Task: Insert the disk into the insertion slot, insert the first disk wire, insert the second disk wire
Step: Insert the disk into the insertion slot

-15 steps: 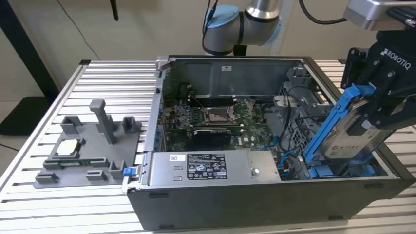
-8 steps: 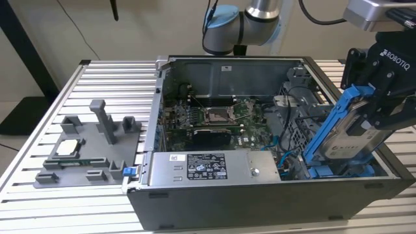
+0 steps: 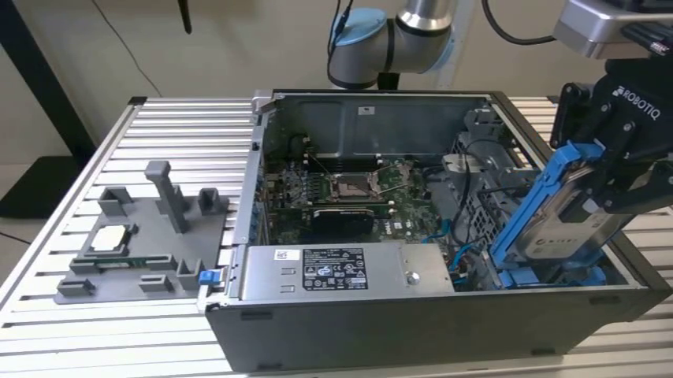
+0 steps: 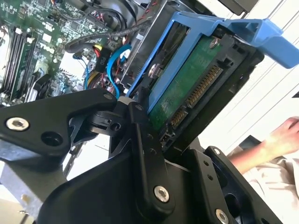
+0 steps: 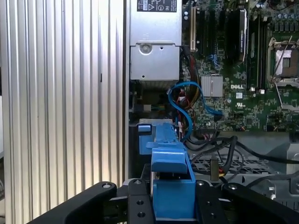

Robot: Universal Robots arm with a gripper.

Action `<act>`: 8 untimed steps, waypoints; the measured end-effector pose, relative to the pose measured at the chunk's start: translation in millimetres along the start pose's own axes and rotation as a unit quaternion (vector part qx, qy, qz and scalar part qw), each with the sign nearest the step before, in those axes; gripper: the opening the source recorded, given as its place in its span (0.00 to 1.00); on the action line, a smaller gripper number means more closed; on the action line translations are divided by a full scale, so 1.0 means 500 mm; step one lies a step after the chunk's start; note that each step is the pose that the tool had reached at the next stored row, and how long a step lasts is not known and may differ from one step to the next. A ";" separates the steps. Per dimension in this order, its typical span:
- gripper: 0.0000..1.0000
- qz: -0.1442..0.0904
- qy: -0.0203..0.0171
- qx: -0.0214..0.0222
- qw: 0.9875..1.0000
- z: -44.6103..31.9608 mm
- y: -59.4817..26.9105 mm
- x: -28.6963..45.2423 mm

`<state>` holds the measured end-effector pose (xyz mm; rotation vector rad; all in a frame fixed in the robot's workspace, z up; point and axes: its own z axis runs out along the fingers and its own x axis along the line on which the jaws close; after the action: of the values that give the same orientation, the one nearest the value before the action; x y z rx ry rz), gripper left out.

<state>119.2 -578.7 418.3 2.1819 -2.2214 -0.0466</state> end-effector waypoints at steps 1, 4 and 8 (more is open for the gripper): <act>0.00 0.000 0.000 0.000 1.000 0.001 -0.001 0.000; 0.00 0.000 0.000 0.000 1.000 0.003 -0.003 -0.004; 0.00 0.000 0.000 0.000 1.000 0.007 -0.006 -0.012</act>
<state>122.0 -572.8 414.7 2.1819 -2.2217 -0.0471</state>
